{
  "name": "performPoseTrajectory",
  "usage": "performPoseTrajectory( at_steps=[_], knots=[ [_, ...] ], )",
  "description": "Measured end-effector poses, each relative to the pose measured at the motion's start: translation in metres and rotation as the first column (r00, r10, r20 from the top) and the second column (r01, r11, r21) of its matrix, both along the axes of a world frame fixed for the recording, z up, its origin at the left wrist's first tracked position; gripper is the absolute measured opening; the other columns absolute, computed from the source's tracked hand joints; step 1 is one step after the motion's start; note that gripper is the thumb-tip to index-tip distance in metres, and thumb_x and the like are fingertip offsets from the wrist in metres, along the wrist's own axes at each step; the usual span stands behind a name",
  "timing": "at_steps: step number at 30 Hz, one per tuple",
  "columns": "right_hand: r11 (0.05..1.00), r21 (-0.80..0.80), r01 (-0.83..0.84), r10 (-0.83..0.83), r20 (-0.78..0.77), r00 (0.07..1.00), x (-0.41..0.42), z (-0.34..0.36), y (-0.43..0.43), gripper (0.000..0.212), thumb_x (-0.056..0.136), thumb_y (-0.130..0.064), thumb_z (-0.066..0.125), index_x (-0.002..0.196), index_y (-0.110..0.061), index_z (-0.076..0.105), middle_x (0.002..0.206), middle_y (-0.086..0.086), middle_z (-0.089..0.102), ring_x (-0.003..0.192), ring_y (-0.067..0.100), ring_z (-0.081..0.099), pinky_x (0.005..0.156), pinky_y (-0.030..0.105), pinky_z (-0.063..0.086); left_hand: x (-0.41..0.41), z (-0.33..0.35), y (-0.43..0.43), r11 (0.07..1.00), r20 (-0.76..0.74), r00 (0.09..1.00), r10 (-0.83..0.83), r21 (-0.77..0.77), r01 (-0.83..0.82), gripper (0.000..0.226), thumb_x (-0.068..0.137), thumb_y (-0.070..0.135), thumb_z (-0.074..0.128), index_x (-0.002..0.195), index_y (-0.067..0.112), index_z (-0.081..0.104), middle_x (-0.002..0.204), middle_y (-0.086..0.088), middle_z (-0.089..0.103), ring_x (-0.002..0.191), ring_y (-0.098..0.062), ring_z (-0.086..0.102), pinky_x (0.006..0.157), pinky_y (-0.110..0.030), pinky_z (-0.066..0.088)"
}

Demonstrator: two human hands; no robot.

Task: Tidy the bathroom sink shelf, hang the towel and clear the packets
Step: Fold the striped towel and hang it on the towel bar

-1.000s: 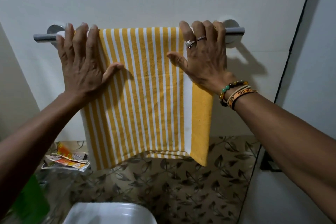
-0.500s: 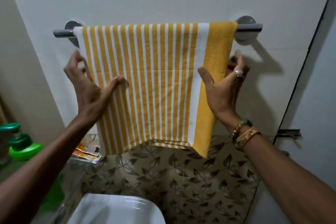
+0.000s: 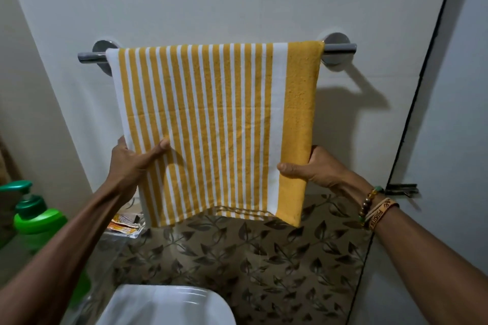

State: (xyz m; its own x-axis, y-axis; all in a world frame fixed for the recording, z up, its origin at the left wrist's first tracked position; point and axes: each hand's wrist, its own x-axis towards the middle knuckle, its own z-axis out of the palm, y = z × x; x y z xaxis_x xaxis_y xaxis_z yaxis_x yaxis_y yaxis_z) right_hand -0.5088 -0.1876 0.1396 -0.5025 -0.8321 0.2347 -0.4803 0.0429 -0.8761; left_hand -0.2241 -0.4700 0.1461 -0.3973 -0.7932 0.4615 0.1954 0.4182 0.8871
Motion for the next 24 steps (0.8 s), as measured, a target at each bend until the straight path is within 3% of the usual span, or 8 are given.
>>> performPoseTrajectory(
  at_steps=[3, 5, 9, 12, 15, 19, 21, 24],
  knots=[
    [0.997, -0.005, 0.075, -0.075, -0.071, 0.995, 0.001, -0.006, 0.006, 0.075, 0.056, -0.061, 0.086, 0.105, -0.006, 0.072, 0.101, 0.008, 0.076, 0.094, 0.027, 0.073, 0.087, 0.053, 0.057, 0.003, -0.005, 0.004, 1.000, 0.012, 1.000, -0.005, 0.010, 0.005, 0.107, 0.038, 0.073, 0.085, 0.126, 0.019, 0.057, 0.111, 0.009, 0.071, 0.096, -0.011, 0.071, 0.079, -0.030, 0.055],
    [0.996, -0.016, 0.083, -0.084, -0.104, 0.991, 0.001, -0.013, 0.007, 0.066, 0.060, -0.055, 0.085, 0.101, -0.004, 0.073, 0.094, 0.006, 0.077, 0.088, 0.026, 0.074, 0.085, 0.056, 0.057, 0.005, -0.009, 0.006, 1.000, 0.058, 0.998, -0.014, 0.024, 0.012, 0.097, 0.032, 0.081, 0.082, 0.110, 0.026, 0.062, 0.096, 0.013, 0.074, 0.084, -0.005, 0.073, 0.070, -0.024, 0.055],
    [0.991, -0.041, 0.129, -0.135, -0.182, 0.974, 0.002, -0.025, 0.008, 0.049, 0.063, -0.057, 0.081, 0.085, -0.013, 0.076, 0.082, -0.004, 0.078, 0.075, 0.019, 0.075, 0.072, 0.041, 0.062, 0.004, -0.027, 0.011, 1.000, 0.148, 0.989, 0.026, -0.021, -0.023, 0.103, 0.034, 0.085, 0.078, 0.108, 0.017, 0.061, 0.091, 0.012, 0.071, 0.075, -0.003, 0.071, 0.064, -0.019, 0.053],
    [0.982, -0.042, 0.185, -0.190, -0.261, 0.946, 0.003, -0.037, 0.006, 0.049, 0.062, -0.060, 0.078, 0.060, -0.012, 0.068, 0.060, -0.005, 0.072, 0.051, 0.020, 0.067, 0.046, 0.033, 0.049, 0.003, -0.047, 0.011, 0.995, 0.195, 0.977, 0.086, -0.069, -0.074, 0.064, 0.053, 0.065, 0.083, 0.085, 0.013, 0.063, 0.053, 0.015, 0.064, 0.049, 0.001, 0.063, 0.048, -0.009, 0.045],
    [0.979, -0.070, 0.191, -0.202, -0.250, 0.947, 0.004, -0.050, 0.005, 0.054, 0.064, -0.062, 0.073, 0.047, -0.015, 0.052, 0.043, -0.015, 0.059, 0.036, -0.002, 0.053, 0.037, 0.014, 0.035, 0.006, -0.063, 0.006, 0.997, 0.259, 0.965, 0.041, -0.078, -0.021, 0.039, 0.064, 0.043, 0.083, 0.080, 0.013, 0.064, 0.052, 0.016, 0.066, 0.045, -0.001, 0.063, 0.041, -0.009, 0.044],
    [0.966, -0.128, 0.223, -0.248, -0.235, 0.940, 0.002, -0.059, 0.002, 0.080, 0.067, -0.067, 0.067, 0.060, 0.012, 0.055, 0.049, 0.005, 0.055, 0.040, 0.013, 0.049, 0.042, 0.026, 0.034, 0.007, -0.069, 0.009, 0.996, 0.245, 0.969, 0.044, -0.088, -0.022, 0.035, 0.070, 0.038, 0.081, 0.064, 0.016, 0.055, 0.042, 0.016, 0.058, 0.035, -0.001, 0.055, 0.036, -0.008, 0.038],
    [0.957, -0.166, 0.236, -0.272, -0.246, 0.930, -0.001, -0.063, 0.000, 0.081, 0.069, -0.065, 0.068, 0.061, 0.014, 0.053, 0.053, 0.021, 0.055, 0.041, 0.018, 0.049, 0.043, 0.030, 0.034, 0.006, -0.070, 0.012, 0.995, 0.225, 0.973, 0.055, -0.095, -0.035, 0.033, 0.069, 0.039, 0.081, 0.063, 0.020, 0.054, 0.044, 0.016, 0.060, 0.036, -0.001, 0.056, 0.037, -0.008, 0.037],
    [0.954, -0.177, 0.244, -0.283, -0.251, 0.926, -0.002, -0.067, -0.001, 0.074, 0.068, -0.066, 0.070, 0.055, 0.005, 0.051, 0.051, 0.021, 0.053, 0.040, 0.017, 0.048, 0.042, 0.029, 0.033, 0.006, -0.074, 0.010, 0.995, 0.186, 0.978, 0.090, -0.058, -0.080, 0.033, 0.066, 0.041, 0.081, 0.064, 0.017, 0.059, 0.041, 0.012, 0.057, 0.030, -0.004, 0.050, 0.031, -0.014, 0.035]
  ],
)
